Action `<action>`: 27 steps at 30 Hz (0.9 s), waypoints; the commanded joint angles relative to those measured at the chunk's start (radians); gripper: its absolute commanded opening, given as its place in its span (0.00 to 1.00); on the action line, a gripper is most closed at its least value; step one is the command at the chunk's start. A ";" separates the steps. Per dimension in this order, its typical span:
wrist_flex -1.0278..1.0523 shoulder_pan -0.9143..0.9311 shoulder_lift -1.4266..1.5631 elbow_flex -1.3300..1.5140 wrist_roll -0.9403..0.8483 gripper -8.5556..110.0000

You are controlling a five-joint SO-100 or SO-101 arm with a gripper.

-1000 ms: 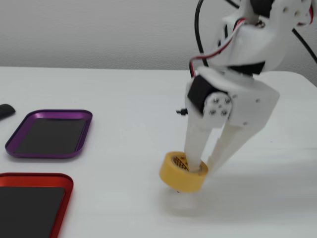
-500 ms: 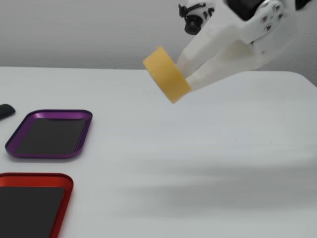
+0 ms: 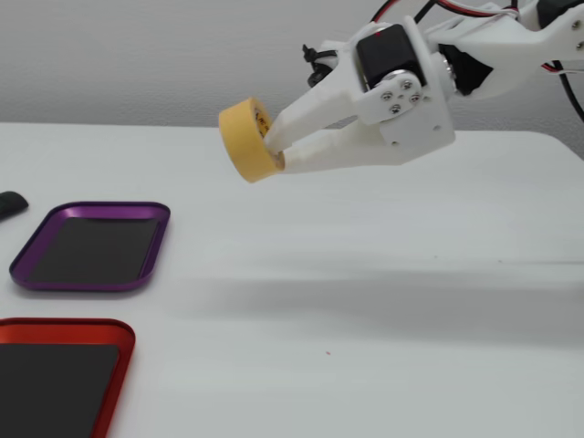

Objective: Grasp a tape and put it in the right purple dish.

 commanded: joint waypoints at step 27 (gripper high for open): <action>0.236 0.078 -0.871 -0.902 0.057 0.07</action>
